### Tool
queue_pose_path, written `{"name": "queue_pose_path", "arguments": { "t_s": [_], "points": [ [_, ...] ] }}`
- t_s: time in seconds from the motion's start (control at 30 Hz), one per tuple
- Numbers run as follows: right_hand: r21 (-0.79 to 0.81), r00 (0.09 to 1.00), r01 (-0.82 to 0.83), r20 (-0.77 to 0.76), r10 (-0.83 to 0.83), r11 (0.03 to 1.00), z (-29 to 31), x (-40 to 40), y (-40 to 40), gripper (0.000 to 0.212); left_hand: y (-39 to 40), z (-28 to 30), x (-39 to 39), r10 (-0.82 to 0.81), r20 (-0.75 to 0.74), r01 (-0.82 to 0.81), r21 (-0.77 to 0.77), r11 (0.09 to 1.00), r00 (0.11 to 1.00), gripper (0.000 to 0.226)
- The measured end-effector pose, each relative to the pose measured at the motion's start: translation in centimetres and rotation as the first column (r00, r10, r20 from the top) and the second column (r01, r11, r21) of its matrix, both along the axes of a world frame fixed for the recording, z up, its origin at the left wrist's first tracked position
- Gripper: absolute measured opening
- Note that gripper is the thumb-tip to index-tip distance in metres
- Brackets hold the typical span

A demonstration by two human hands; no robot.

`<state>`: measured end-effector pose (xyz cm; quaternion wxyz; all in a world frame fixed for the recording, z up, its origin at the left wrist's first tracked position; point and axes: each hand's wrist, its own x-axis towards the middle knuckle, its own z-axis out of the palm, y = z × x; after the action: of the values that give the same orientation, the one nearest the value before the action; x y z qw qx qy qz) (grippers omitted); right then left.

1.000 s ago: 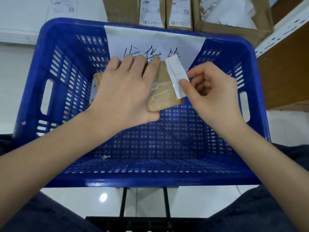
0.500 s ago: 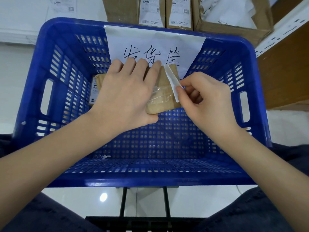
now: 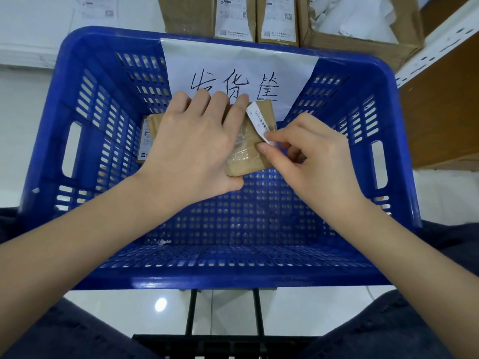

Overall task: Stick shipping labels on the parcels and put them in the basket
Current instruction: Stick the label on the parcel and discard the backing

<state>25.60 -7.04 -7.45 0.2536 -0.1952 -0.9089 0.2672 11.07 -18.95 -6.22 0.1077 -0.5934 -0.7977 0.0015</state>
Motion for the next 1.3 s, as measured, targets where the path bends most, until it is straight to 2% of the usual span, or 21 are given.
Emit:
{"name": "queue_pose_path", "arguments": {
  "t_s": [0.1,0.4,0.77,0.83,0.93,1.07,1.2,1.3],
  "points": [
    [-0.024,1.000,-0.008,0.023,0.009,1.000,-0.1,0.0,-0.1,0.028,0.0,0.0,-0.1,0.004,-0.011,-0.005,-0.005,1.000,1.000,0.098],
    [-0.030,0.997,0.041,0.062,-0.039,0.999,-0.1,-0.1,-0.3,0.029,0.1,0.1,-0.1,0.003,-0.009,-0.003,0.007,1.000,1.000,0.100],
    [-0.175,0.997,0.060,0.059,-0.050,0.983,0.2,-0.3,-0.2,0.031,0.2,-0.2,-0.3,-0.010,0.010,0.010,0.001,1.000,1.000,0.099],
    [-0.124,0.996,0.055,0.070,-0.046,0.991,0.3,-0.3,0.0,0.029,0.3,-0.2,-0.3,-0.010,0.014,0.010,0.000,1.000,1.000,0.099],
    [0.086,0.995,0.016,0.102,-0.025,0.996,0.2,-0.3,0.3,0.027,0.4,-0.3,-0.4,-0.004,0.022,0.004,0.002,1.000,1.000,0.100],
    [0.311,0.994,-0.021,0.112,-0.015,0.950,0.1,-0.2,0.3,0.029,0.5,-0.2,-0.5,0.002,0.014,-0.002,0.017,1.000,1.000,0.098],
    [0.303,0.990,-0.022,0.137,-0.020,0.953,0.3,-0.2,0.6,0.031,0.6,-0.3,-0.4,-0.003,0.033,0.003,0.008,1.000,0.999,0.098],
    [0.175,0.987,-0.020,0.160,-0.008,0.984,0.5,-0.1,0.8,0.029,0.8,-0.3,-0.4,-0.003,0.059,0.003,0.000,1.000,0.998,0.100]
  ]
}}
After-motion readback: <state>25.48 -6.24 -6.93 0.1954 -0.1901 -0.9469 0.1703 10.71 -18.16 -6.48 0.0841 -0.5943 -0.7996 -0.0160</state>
